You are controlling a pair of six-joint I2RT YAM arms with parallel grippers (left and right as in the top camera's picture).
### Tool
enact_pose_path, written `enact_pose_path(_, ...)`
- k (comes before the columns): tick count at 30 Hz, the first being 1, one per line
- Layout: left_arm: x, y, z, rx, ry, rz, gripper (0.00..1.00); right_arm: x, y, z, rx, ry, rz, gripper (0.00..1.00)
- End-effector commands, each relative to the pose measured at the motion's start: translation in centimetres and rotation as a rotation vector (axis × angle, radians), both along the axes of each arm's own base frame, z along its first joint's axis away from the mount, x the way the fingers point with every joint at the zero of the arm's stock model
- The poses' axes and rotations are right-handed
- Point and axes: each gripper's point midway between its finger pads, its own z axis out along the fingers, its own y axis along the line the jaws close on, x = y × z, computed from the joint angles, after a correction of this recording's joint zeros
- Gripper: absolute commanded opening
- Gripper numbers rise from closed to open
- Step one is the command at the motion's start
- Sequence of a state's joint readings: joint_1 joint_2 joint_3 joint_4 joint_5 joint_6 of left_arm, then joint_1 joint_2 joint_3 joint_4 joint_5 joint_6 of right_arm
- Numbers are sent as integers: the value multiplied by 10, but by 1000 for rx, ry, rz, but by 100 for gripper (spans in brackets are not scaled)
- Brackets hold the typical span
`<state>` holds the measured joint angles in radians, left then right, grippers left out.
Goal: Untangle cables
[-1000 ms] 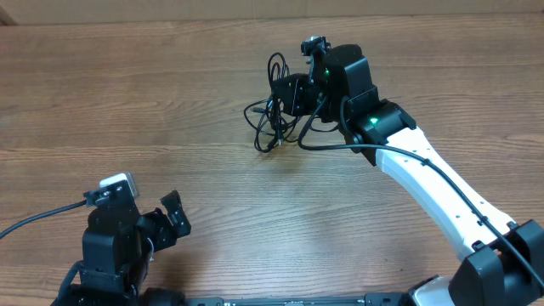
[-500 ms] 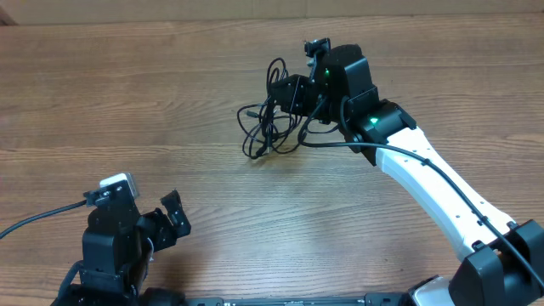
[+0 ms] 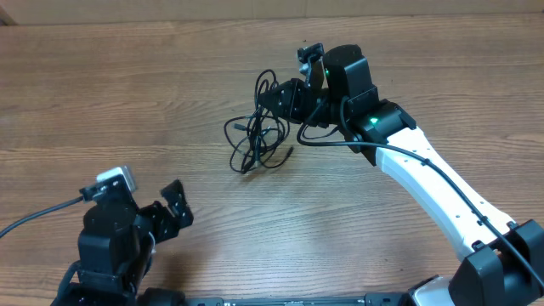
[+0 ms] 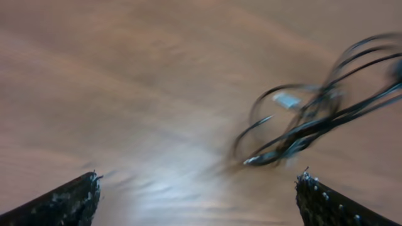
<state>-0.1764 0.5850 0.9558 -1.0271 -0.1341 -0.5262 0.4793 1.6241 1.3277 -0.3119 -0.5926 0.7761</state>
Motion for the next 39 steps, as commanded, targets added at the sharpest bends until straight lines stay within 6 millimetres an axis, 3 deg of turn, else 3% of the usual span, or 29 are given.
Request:
enact_pose_path(1,10,-27,14,-123,-62,-102,88,-7,0,24,78,38,0,4)
enact_pose_path(6,21,-43,2,-166,-4,-156,88,-7,-3,25,100,69,4,4)
enact_pose_path(11,44,-81,-3,-174,-14,-399,87,-6,-5,26,148,181,-46,4)
enact_pose_path(19,82,-123,-23,-166,0,-633,87,-12,-2,28,189,268,-47,4)
enact_pose_path(23,94,-151,-33,-112,-27,-776,79,-14,-1,28,199,290,-42,4)
enact_pose_path(27,98,-176,-35,-33,-89,-896,68,-14,-1,28,200,293,-40,4)
enact_pose_path(31,103,-179,-40,23,-90,-879,56,-13,-1,28,197,290,-50,4)
enact_pose_path(35,107,-174,-47,58,-69,-845,25,-13,-1,28,197,289,-50,4)
enact_pose_path(37,108,-174,-45,57,-74,-844,4,-9,-3,26,186,274,-71,5)
enact_pose_path(39,109,-174,-43,42,-77,-828,4,0,-8,23,158,233,-116,7)
